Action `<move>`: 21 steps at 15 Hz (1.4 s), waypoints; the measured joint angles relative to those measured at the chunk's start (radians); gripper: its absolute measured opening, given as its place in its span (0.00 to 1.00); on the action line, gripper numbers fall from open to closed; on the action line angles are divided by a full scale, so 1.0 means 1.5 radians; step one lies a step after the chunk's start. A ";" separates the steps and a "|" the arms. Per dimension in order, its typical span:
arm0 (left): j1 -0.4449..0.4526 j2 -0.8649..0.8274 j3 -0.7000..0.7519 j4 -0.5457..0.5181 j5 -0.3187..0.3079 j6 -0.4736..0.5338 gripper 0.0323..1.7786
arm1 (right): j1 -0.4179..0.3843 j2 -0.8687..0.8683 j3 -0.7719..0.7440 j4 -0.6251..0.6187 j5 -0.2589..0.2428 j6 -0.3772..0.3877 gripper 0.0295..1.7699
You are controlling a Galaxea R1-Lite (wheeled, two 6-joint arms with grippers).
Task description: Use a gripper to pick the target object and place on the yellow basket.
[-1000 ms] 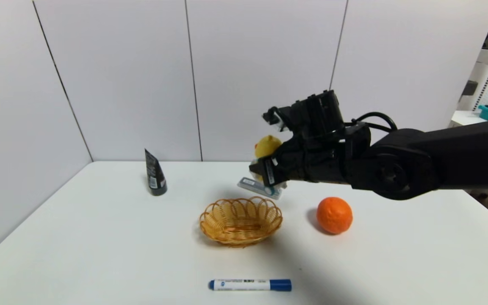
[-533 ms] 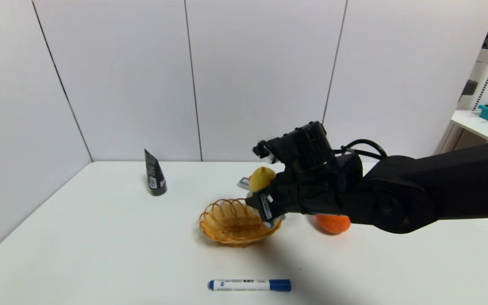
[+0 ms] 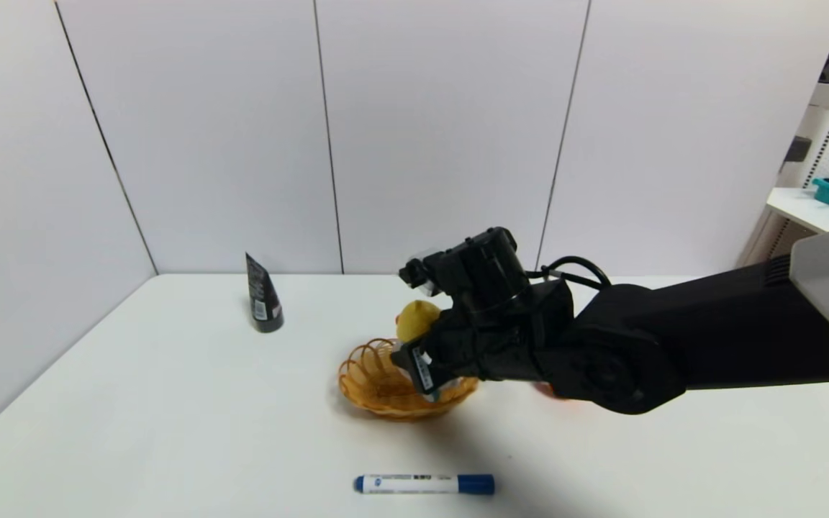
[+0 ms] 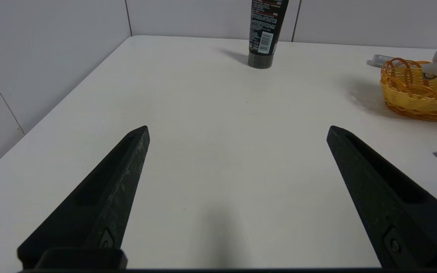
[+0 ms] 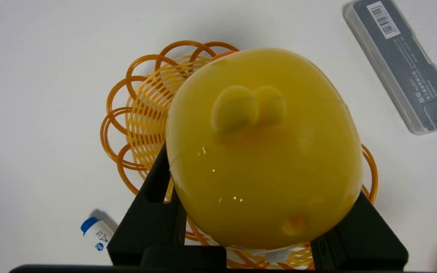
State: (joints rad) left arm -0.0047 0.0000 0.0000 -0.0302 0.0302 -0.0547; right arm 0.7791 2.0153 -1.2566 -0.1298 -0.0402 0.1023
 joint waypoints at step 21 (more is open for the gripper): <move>0.000 0.000 0.000 0.000 0.000 0.000 0.95 | -0.223 -0.412 0.146 0.433 -0.010 -0.011 0.93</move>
State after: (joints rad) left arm -0.0047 0.0000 0.0000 -0.0302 0.0306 -0.0547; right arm 0.4445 1.3974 -1.0381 0.5196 -0.0547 0.0855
